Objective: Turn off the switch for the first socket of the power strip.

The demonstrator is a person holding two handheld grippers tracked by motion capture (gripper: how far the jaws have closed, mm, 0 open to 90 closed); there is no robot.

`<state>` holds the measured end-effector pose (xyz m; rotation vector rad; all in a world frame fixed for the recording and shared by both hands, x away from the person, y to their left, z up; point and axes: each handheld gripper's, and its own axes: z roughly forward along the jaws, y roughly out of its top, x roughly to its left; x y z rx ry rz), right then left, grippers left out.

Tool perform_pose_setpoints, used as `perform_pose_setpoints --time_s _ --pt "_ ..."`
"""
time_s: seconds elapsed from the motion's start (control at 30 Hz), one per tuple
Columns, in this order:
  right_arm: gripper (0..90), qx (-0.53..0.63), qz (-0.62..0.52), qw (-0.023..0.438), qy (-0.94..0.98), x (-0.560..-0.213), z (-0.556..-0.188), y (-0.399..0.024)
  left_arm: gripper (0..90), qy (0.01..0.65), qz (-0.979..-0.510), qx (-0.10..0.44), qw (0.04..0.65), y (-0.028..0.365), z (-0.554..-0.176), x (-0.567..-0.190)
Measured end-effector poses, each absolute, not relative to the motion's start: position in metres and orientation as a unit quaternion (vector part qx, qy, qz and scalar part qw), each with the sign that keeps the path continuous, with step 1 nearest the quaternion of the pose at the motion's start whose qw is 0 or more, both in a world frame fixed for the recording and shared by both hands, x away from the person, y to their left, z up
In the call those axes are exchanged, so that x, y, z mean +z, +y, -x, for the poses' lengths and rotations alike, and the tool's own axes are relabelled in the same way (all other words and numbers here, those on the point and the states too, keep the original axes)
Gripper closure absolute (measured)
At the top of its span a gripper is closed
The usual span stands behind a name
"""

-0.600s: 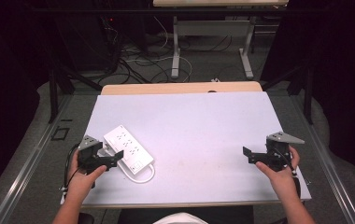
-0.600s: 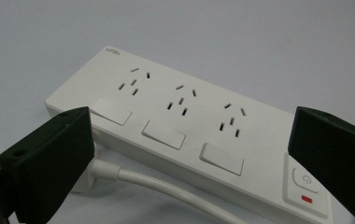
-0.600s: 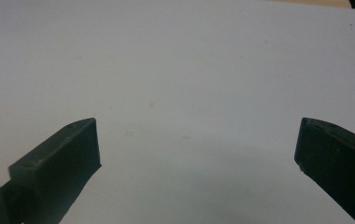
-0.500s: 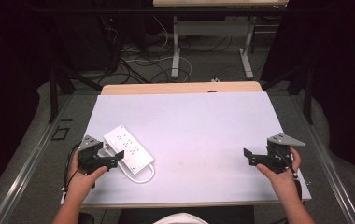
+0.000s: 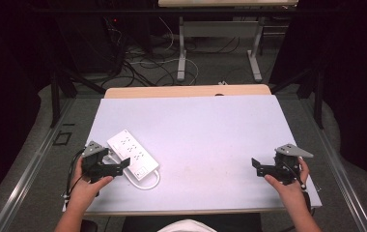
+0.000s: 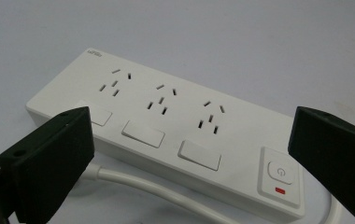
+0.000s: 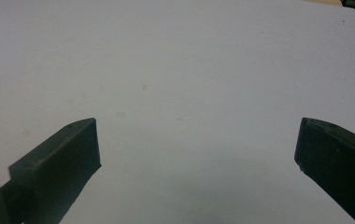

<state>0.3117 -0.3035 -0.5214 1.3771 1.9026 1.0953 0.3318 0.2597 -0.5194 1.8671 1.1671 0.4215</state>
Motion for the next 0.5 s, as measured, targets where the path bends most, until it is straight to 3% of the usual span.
perform_pose_setpoints --time_s 0.5 --pt "0.1 0.405 -0.518 0.265 0.706 -0.5294 -0.314 -0.3056 1.3 0.462 -0.763 0.172 0.419 0.2531 -0.3343 -0.5156"
